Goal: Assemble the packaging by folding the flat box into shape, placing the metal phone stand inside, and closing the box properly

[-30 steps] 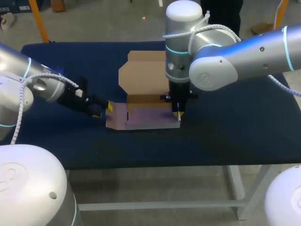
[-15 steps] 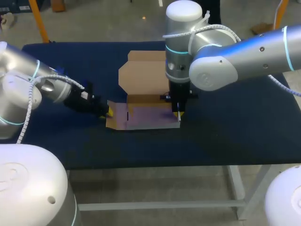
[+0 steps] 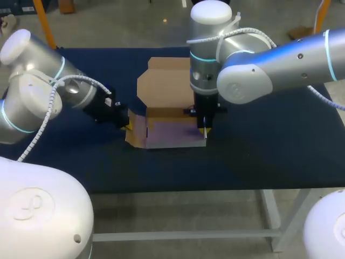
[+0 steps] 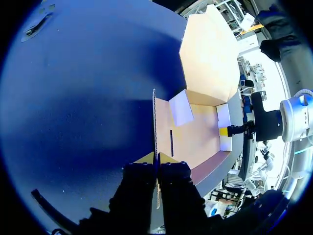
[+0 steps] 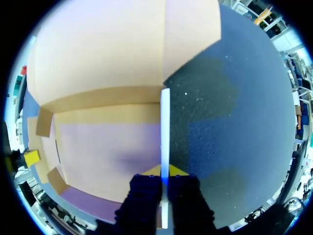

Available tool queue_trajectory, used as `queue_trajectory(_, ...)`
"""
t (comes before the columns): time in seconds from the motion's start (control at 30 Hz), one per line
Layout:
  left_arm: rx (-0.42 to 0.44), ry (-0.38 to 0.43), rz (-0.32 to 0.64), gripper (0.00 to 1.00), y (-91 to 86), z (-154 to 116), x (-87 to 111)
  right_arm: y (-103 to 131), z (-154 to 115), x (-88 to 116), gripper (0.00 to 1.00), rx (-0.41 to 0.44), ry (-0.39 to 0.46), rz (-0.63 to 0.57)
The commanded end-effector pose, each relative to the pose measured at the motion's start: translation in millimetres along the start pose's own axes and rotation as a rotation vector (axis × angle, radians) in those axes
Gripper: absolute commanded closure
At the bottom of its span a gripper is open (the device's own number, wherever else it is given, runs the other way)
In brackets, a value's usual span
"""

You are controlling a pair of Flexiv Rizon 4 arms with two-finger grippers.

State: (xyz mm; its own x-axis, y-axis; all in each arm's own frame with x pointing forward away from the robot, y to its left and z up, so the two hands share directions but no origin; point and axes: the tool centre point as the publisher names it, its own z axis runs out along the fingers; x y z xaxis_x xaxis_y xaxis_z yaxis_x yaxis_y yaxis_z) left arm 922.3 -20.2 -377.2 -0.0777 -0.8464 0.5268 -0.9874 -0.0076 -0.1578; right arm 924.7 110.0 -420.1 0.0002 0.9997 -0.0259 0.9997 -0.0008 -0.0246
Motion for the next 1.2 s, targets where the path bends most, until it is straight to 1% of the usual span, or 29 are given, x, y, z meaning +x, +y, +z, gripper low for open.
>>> queue_trajectory(0.03, -0.024, -0.227, -0.010, 1.00, -6.7, -1.2, 19.2, 1.5, 1.5, 1.9, 1.00, 0.006, -0.002, -0.002)
queue_trajectory(0.07, -0.016, -0.259, -0.014, 1.00, -8.0, -0.7, 21.7, 1.5, 1.5, 1.9, 1.00, 0.006, -0.002, -0.002)
queue_trajectory(0.1, -0.024, -0.269, -0.016, 1.00, -9.4, -0.2, 24.0, 1.5, 1.5, 1.9, 1.00, 0.006, -0.002, -0.002)
queue_trajectory(0.17, -0.024, -0.316, -0.018, 1.00, -11.7, 1.0, 28.4, 1.5, 1.5, 1.9, 1.00, 0.006, -0.002, -0.002)
queue_trajectory(0.2, -0.036, -0.322, -0.019, 1.00, -12.3, 1.6, 30.7, 1.5, 1.5, 1.9, 1.00, 0.006, -0.002, -0.002)
queue_trajectory(0.3, -0.029, -0.371, -0.017, 1.00, -13.0, 2.6, 37.4, 1.5, 1.5, 1.9, 1.00, 0.006, -0.002, -0.002)
queue_trajectory(0.5, -0.034, -0.402, -0.004, 1.00, -12.9, 3.6, 48.8, 1.5, 1.5, 1.9, 1.00, 0.006, -0.002, -0.002)
queue_trajectory(0.67, -0.040, -0.413, 0.002, 1.00, -12.0, 4.8, 53.3, 1.5, 1.5, 1.9, 1.00, 0.006, -0.002, -0.002)
queue_trajectory(0.73, -0.043, -0.411, 0.018, 1.00, -10.4, 5.3, 55.2, 1.5, 1.5, 1.9, 1.00, 0.006, -0.002, -0.002)
queue_trajectory(0.77, -0.043, -0.412, 0.018, 0.99, -9.6, 5.5, 55.7, 1.5, 1.5, 1.9, 1.00, 0.006, -0.002, -0.002)
queue_trajectory(0.8, -0.043, -0.414, 0.021, 0.96, -8.7, 5.9, 56.2, 1.5, 1.5, 1.9, 1.00, 0.006, -0.002, -0.002)
queue_trajectory(0.87, -0.042, -0.408, 0.026, 0.89, -7.4, 5.1, 56.5, 1.5, 1.5, 1.9, 1.00, 0.006, -0.002, -0.002)
queue_trajectory(1.0, -0.026, -0.366, 0.028, 0.66, -5.1, -5.7, 53.2, 1.5, 1.5, 1.9, 1.00, 0.006, -0.002, -0.002)
queue_trajectory(1.03, -0.019, -0.350, 0.026, 0.59, -4.1, -10.8, 51.1, 1.5, 1.5, 1.9, 1.00, 0.006, -0.002, -0.002)
queue_trajectory(1.1, -0.012, -0.308, 0.026, 0.54, -1.9, -19.4, 47.0, 1.5, 1.5, 1.9, 1.00, 0.006, -0.002, -0.002)
queue_trajectory(1.17, 0.003, -0.281, 0.019, 0.51, -0.5, -28.3, 41.2, 1.5, 1.5, 1.9, 1.00, 0.006, -0.002, -0.002)
queue_trajectory(1.2, 0.008, -0.260, 0.013, 0.47, -0.3, -33.4, 37.4, 1.5, 1.5, 1.9, 1.00, 0.006, -0.002, -0.002)
